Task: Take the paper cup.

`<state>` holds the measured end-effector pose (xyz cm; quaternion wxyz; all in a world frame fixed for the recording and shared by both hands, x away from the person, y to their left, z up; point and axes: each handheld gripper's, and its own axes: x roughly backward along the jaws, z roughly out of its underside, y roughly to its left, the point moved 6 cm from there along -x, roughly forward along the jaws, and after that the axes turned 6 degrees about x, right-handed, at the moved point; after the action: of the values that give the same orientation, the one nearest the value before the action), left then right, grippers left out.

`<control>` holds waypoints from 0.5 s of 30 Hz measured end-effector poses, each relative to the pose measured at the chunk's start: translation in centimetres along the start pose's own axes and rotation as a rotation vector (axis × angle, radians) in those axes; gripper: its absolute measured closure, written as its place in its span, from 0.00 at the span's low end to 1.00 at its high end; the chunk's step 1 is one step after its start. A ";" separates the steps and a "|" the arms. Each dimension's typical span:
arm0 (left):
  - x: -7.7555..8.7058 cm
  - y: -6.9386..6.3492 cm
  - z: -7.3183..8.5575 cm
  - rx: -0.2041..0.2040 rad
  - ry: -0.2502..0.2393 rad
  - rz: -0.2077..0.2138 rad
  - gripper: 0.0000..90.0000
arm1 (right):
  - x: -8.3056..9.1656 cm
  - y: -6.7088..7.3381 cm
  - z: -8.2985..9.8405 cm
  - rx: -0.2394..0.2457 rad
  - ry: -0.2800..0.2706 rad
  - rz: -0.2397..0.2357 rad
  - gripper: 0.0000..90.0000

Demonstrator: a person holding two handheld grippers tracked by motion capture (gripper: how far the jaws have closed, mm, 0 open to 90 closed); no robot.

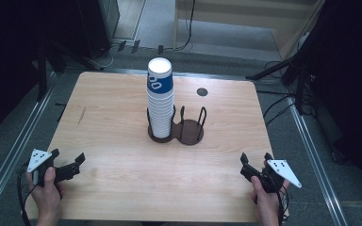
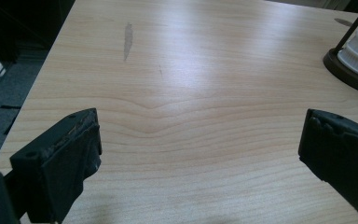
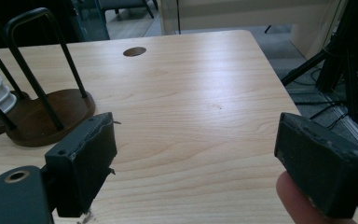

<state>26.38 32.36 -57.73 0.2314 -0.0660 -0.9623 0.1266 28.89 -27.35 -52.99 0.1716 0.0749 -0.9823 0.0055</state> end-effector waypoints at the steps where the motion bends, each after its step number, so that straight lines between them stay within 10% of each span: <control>1: 0.0 0.0 0.0 0.000 0.000 0.000 0.00 | 0.0 0.0 0.0 0.000 0.000 0.000 0.14; 15: -0.1 -0.8 0.1 -0.069 0.028 0.053 0.00 | 0.1 3.6 -2.9 0.066 -0.050 -0.047 0.11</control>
<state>26.36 31.55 -57.65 0.2391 -0.1013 -0.9606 0.0988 29.24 -23.67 -50.22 0.1446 0.1036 -0.9835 0.0322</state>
